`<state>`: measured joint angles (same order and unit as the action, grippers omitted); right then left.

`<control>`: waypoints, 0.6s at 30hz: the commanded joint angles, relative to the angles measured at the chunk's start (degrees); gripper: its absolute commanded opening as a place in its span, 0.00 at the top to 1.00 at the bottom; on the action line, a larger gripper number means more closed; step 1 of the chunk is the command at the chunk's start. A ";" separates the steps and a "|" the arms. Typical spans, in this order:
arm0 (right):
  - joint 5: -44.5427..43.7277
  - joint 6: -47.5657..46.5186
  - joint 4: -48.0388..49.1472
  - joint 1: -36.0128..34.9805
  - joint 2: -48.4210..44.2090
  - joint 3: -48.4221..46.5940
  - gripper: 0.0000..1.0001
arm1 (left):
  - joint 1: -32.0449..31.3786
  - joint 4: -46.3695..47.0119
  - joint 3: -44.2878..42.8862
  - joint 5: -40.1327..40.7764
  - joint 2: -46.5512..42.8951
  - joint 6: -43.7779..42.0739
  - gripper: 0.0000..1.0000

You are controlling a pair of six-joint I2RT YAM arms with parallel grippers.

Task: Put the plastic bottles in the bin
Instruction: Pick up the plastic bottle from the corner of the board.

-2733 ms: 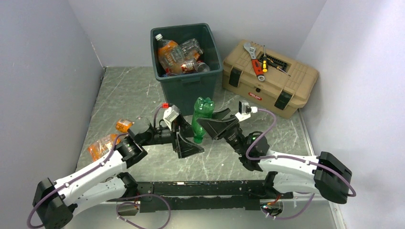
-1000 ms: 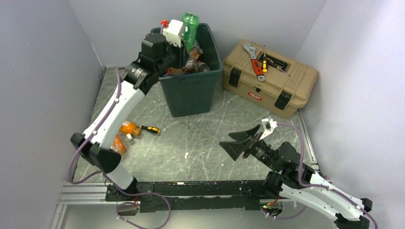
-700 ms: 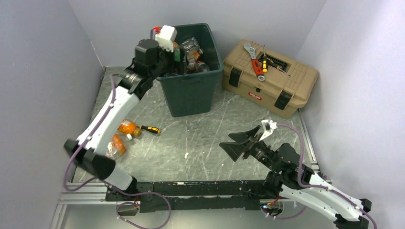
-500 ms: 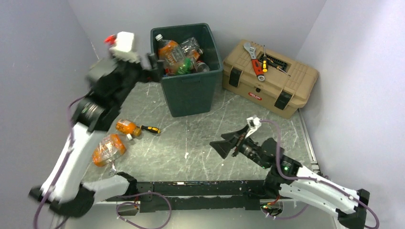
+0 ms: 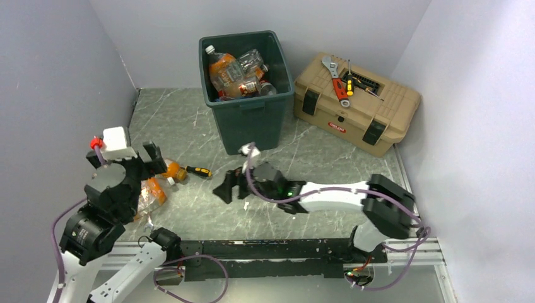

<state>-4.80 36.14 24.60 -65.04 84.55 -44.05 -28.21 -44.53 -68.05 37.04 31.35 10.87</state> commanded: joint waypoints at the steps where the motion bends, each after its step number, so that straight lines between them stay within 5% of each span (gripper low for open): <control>1: 7.65 -0.64 9.08 -1.19 11.83 -12.37 0.08 | 0.08 -4.05 4.94 7.32 -6.67 6.78 0.01; 2: 7.92 -22.87 8.83 -1.27 15.01 -15.64 0.08 | 0.07 -3.55 6.22 7.06 -8.18 7.04 0.01; 3: 7.77 -27.78 8.65 -1.38 18.07 -18.53 0.08 | 0.08 -2.90 7.49 6.72 -9.63 7.08 0.01; 9: 9.16 -35.29 2.67 -1.34 34.19 -37.72 0.09 | 0.08 -2.40 12.36 6.20 -17.02 9.52 0.01; 18: 24.92 -47.05 1.40 -1.15 46.39 -50.94 0.14 | 0.13 1.16 19.93 7.36 -26.91 12.26 0.01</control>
<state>10.81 -2.72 24.69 -66.37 128.88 -89.78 -28.21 -47.40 -49.45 43.00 7.16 21.19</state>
